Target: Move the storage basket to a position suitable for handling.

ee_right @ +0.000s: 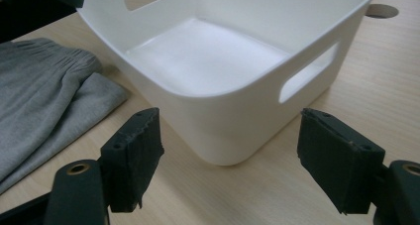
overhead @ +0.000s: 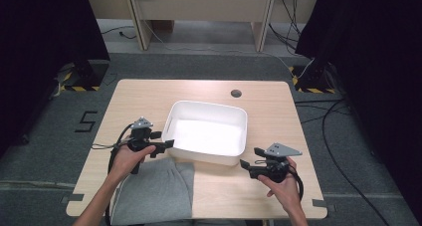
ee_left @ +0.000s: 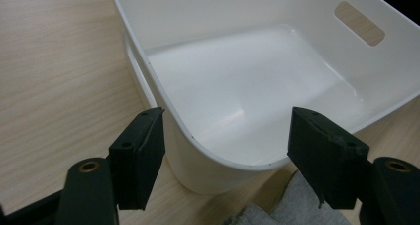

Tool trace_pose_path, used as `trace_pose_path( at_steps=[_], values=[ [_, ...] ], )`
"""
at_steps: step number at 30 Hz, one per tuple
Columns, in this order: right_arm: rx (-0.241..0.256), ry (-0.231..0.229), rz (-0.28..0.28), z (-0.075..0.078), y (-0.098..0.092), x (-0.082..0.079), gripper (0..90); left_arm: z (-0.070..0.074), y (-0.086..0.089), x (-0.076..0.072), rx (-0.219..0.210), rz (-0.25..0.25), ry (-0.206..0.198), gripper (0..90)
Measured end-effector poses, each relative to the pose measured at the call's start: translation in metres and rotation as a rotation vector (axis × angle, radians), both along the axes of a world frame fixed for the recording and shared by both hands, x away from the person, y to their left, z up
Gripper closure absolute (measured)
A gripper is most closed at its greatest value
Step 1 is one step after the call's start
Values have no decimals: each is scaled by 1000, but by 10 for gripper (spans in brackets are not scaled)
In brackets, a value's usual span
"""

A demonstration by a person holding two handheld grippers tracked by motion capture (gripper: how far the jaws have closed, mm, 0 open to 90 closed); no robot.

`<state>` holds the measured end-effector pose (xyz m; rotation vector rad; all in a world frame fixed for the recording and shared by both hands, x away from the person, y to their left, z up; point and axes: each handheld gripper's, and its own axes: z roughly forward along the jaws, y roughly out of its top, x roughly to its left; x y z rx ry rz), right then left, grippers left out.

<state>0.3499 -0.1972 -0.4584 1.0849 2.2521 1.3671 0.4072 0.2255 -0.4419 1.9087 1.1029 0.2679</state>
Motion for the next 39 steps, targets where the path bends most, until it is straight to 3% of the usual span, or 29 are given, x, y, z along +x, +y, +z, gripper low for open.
trace_pose_path(
  at_steps=[6,9,11,14,21,32,39],
  values=[
    [-59,-4,11,-8,17,6,274,-3,3,1,-18,5,5,298],
    [-34,-14,-1,-7,17,13,286,-3,3,0,-22,7,4,306],
    [-28,4,-1,-7,16,18,279,-2,2,0,-23,4,4,310],
    [-32,-17,-12,-7,17,23,316,-2,2,1,-17,0,4,313],
    [-26,0,-5,-9,20,40,306,-6,-2,7,-9,3,12,338],
    [-50,-4,-14,-9,29,46,262,-8,-8,13,22,28,1,351],
    [-95,-20,-29,-8,35,53,245,-8,-9,18,28,45,5,359]
  ],
)
